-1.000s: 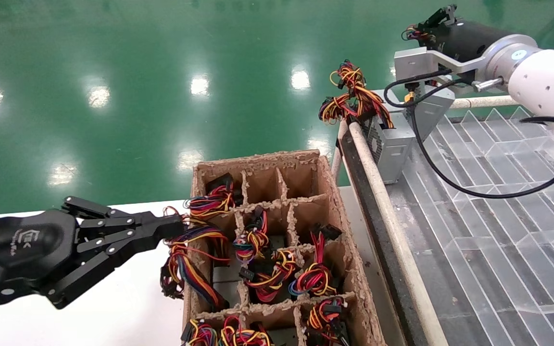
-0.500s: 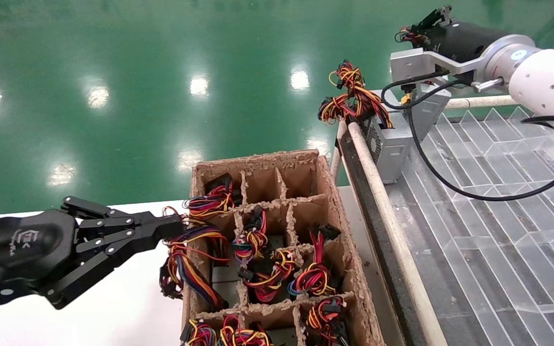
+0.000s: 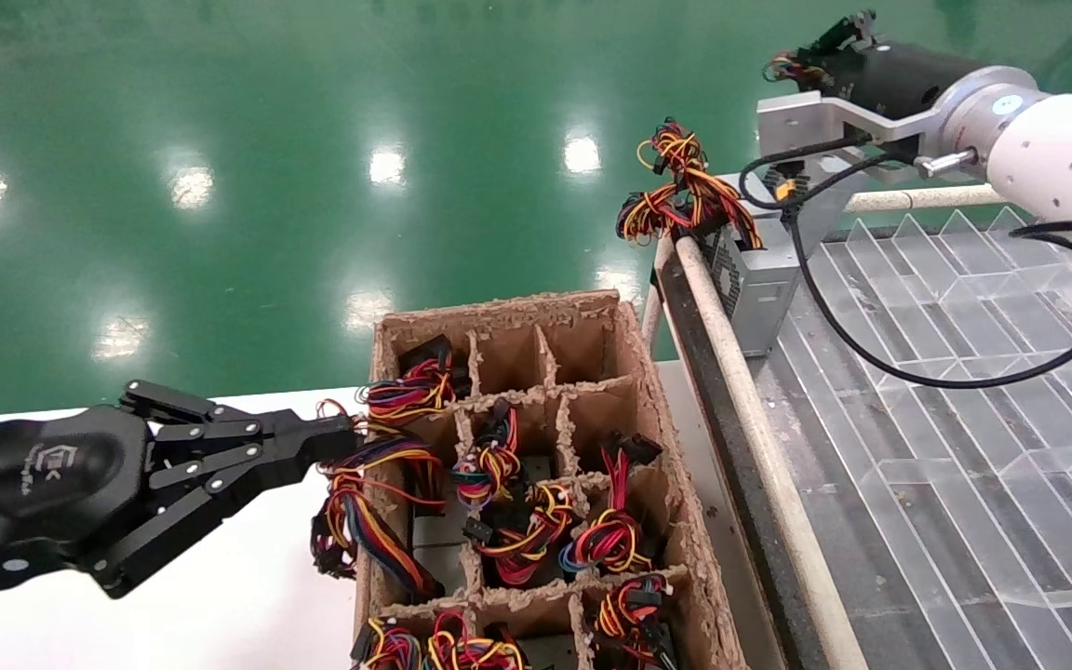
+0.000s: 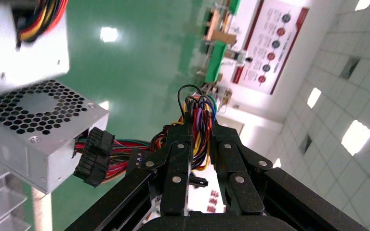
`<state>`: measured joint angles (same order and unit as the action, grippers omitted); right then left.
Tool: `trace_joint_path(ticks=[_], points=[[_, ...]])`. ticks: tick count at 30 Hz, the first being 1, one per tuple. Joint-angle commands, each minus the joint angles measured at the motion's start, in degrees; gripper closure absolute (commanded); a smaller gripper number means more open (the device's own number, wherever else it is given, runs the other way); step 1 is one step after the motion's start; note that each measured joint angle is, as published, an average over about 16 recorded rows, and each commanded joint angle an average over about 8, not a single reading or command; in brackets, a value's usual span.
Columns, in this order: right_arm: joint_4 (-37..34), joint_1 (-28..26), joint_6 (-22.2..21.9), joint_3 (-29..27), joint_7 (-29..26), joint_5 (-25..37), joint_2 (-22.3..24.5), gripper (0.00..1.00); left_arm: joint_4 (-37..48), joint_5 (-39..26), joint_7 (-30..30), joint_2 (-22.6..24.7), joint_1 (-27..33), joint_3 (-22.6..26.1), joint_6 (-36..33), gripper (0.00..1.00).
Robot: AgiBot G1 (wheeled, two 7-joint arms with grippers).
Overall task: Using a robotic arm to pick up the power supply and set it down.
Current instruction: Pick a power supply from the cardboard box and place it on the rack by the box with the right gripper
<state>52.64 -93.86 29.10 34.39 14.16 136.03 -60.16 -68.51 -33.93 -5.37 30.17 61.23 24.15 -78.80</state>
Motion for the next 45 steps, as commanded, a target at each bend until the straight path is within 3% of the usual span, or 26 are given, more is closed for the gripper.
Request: trace_joint_path(ticks=[1,18,40,42,45], points=[[-1.32,-0.23,-0.58,-0.03,0.09,0.68,-0.19,1.00,0.00,0.00,0.00,0.00,0.00,0.00,0.00,1.00],[-11.08,-2.01,-8.07,0.03,2.41,1.90,-2.40,1.00,0.00,0.00,0.00,0.00,0.00,0.00,0.00,1.00],[-10.74,-0.45,-5.03,2.76,6.28,-6.34,-5.18,1.00,0.00,0.00,0.00,0.00,0.00,0.00,0.00,1.00],[-11.07,-0.68,-4.35,2.79,6.50,-7.36,-5.37,0.91,0.00,0.00,0.00,0.00,0.00,0.00,0.00,1.00],[-11.21,-1.03,-3.29,2.81,6.99,-9.09,-5.57,0.54,0.00,0.00,0.00,0.00,0.00,0.00,0.00,1.00]])
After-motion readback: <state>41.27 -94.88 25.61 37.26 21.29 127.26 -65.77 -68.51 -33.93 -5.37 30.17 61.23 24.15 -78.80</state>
